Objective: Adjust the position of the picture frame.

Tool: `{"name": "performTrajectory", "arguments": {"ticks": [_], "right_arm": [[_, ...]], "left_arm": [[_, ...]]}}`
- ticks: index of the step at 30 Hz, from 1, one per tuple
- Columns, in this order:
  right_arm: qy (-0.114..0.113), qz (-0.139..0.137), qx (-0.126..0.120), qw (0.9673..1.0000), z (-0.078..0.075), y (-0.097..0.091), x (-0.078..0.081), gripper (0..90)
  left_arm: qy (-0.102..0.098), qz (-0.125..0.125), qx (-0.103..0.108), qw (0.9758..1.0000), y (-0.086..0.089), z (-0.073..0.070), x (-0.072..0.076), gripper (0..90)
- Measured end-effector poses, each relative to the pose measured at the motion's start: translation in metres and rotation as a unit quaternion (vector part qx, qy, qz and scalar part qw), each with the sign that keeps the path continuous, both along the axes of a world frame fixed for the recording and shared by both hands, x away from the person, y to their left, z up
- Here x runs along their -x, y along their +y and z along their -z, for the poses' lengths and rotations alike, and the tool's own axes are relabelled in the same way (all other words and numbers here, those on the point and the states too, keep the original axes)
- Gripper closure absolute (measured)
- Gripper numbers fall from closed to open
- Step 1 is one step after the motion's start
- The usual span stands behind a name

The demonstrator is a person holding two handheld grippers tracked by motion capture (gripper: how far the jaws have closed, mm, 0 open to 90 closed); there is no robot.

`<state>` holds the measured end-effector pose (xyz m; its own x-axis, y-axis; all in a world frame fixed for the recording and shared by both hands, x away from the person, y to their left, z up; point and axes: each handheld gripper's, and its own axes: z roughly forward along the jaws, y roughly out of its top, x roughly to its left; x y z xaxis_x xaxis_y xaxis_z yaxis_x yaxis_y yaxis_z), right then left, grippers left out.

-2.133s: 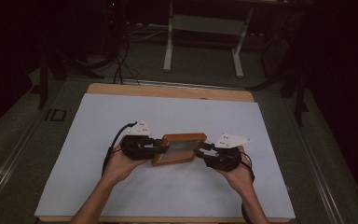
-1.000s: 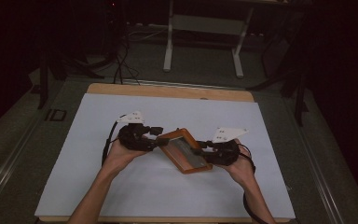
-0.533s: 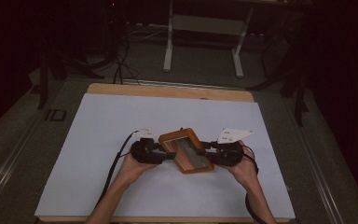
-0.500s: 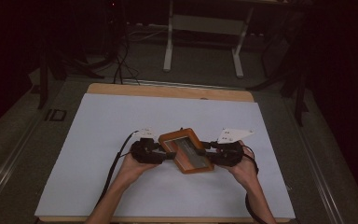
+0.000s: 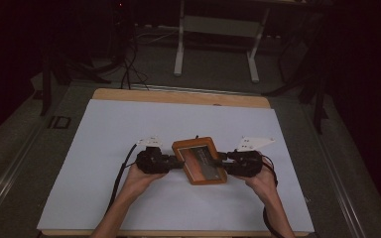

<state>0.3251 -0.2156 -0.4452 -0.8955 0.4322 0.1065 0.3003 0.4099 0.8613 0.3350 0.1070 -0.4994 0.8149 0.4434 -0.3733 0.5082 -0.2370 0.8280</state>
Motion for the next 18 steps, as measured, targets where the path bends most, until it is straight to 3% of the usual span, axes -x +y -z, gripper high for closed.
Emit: {"name": "performTrajectory", "arguments": {"ticks": [4,5,8,12,18], "right_arm": [[0.009,-0.002,-0.010,0.9999,0.003,0.002,-0.001,68.6],[0.028,-0.004,-0.027,0.9992,0.010,0.008,-0.003,68.6],[0.039,-0.005,-0.030,0.9988,0.015,0.013,-0.004,68.6],[0.076,-0.008,-0.054,0.9956,0.030,0.027,-0.008,68.5],[0.111,-0.014,-0.070,0.9912,0.042,0.040,-0.011,67.9]], "left_arm": [[-0.001,-0.011,0.008,0.9999,0.010,-0.004,0.003,68.1],[-0.003,-0.018,0.010,0.9998,0.017,-0.006,0.006,68.5],[-0.003,-0.027,0.006,0.9996,0.023,-0.008,0.009,68.7],[0.012,-0.051,0.003,0.9986,0.039,-0.008,0.017,68.7],[0.023,-0.065,0.005,0.9976,0.049,-0.006,0.023,68.7]]}}
